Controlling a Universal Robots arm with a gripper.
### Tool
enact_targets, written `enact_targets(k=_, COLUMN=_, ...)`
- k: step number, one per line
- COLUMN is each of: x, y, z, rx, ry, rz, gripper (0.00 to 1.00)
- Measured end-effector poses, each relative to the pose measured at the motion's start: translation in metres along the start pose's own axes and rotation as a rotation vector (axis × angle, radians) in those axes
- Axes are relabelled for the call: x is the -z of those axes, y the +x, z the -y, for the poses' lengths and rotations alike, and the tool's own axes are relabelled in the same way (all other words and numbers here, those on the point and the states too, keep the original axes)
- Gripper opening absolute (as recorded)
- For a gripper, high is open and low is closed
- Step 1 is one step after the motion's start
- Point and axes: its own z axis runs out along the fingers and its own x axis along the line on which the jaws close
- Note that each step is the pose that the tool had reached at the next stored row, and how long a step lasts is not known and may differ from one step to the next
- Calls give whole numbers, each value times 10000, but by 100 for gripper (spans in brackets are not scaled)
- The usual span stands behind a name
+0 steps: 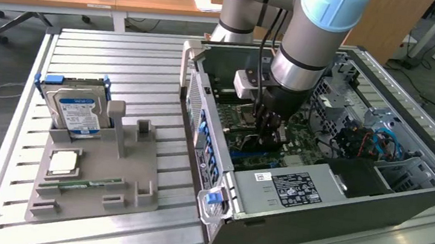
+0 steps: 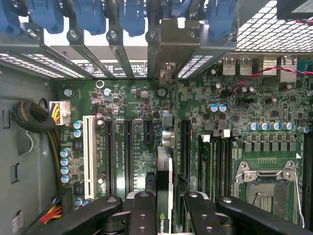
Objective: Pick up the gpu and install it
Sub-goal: 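Insert the gpu into the slot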
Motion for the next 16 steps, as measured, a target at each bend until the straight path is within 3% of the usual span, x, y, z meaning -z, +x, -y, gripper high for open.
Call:
enact_targets(k=13, x=51, y=-2, z=-1, rx=0, ry=1, rz=-1, gripper=27)
enact_targets(k=16, x=47, y=-1, z=-2, rx=8, ry=31, rz=-2, gripper=27)
